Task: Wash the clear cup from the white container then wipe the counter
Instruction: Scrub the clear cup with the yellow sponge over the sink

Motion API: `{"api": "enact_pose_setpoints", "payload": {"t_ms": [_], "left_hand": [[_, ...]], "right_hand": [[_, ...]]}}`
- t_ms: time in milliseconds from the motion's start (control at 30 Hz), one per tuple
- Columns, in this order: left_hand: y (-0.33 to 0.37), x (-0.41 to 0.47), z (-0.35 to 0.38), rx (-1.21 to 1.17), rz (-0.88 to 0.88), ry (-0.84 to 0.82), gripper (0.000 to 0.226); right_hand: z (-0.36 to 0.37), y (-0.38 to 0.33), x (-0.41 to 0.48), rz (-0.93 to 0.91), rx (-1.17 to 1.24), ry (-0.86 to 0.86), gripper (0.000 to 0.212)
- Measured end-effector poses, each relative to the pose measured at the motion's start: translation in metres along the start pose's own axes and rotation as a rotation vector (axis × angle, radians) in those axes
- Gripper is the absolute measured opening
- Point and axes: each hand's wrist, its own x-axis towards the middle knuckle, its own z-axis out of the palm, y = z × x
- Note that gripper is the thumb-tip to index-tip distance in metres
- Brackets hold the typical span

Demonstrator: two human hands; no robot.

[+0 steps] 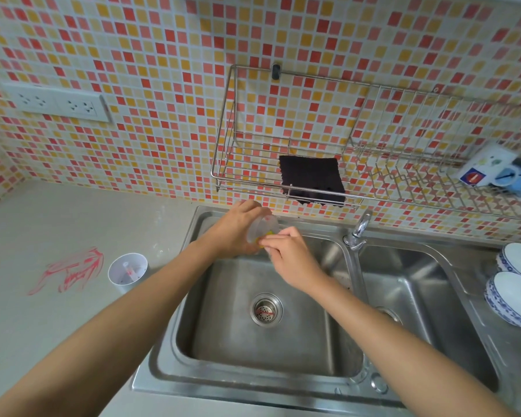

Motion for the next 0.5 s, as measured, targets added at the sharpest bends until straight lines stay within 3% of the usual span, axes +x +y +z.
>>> {"api": "enact_pose_setpoints", "payload": {"t_ms": [67, 200, 267, 333, 433, 500], "left_hand": [[0.0, -0.003, 0.003, -0.012, -0.002, 0.0, 0.068], [0.004, -0.002, 0.009, -0.005, -0.023, 0.006, 0.072], [0.006, 0.0, 0.009, -0.027, -0.033, 0.016, 0.076], [0.005, 0.002, 0.008, -0.032, -0.037, 0.0, 0.076], [0.0, -0.002, 0.008, -0.036, -0.039, -0.02, 0.074], [-0.003, -0.004, 0.01, -0.03, -0.047, -0.024, 0.076]], "right_hand": [[0.0, -0.001, -0.001, 0.046, 0.06, -0.066, 0.025], [-0.009, 0.005, 0.002, -0.125, -0.371, -0.049, 0.026], [-0.012, 0.007, 0.002, -0.138, -0.471, 0.006, 0.022], [-0.01, 0.008, 0.001, -0.124, -0.371, 0.02, 0.022], [-0.008, 0.005, -0.001, 0.048, 0.039, -0.103, 0.025], [-0.011, 0.006, 0.0, 0.046, 0.061, -0.144, 0.025]]}}
